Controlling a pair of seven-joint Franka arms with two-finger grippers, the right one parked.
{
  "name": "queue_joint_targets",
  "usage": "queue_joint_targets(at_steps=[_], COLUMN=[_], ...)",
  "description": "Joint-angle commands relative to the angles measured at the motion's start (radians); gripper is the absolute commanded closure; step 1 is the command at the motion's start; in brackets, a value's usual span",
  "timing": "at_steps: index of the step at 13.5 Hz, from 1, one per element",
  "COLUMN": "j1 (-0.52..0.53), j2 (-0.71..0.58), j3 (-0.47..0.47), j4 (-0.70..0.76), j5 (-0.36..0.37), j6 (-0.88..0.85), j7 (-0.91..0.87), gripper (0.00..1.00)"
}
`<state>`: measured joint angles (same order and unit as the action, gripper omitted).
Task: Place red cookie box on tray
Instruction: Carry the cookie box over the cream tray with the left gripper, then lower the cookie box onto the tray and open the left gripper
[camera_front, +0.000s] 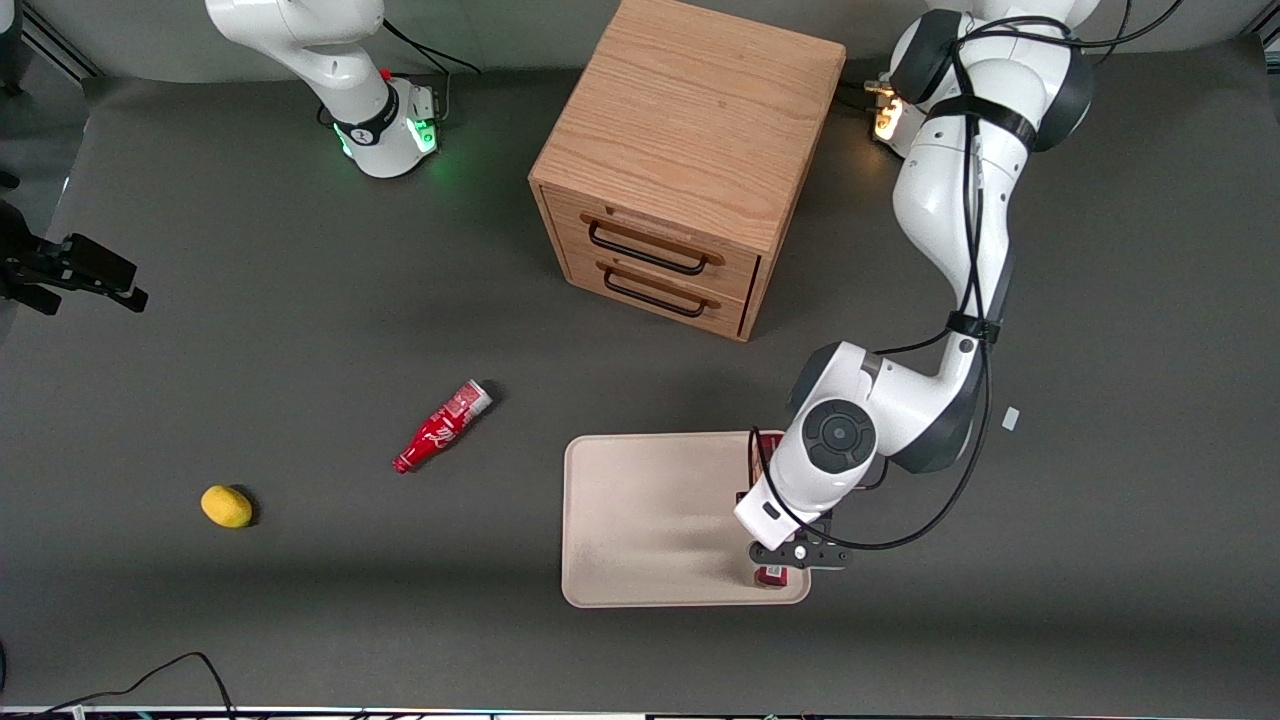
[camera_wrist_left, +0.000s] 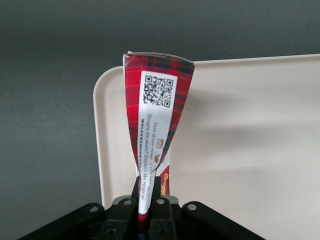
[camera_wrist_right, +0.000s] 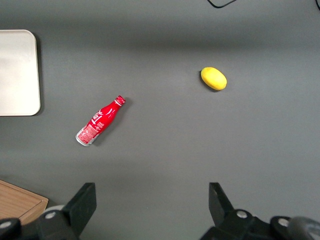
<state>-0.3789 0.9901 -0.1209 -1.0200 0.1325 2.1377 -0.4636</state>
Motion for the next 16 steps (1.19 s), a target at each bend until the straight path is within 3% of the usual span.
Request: queue_joint_targets(at_steps=[1, 2, 3, 4, 5, 16], j1=[-0.021, -0.023, -0.023, -0.022, -0.021, -0.02], j2=[0.027, 0.03, 0.03, 0.03, 0.03, 0.028], j3=[0.015, 0.014, 0.014, 0.014, 0.014, 0.014], j4=[0.032, 0.031, 0.028, 0.021, 0.012, 0.008], j5=[0.036, 0.036, 0.038, 0.038, 0.039, 0.044], j6=[0.014, 0.024, 0.033, 0.042, 0.047, 0.054], j7=[-0.044, -0.046, -0.046, -0.046, -0.044, -0.044], gripper=[1.0, 1.0, 0.88, 0.68, 0.01, 0.0])
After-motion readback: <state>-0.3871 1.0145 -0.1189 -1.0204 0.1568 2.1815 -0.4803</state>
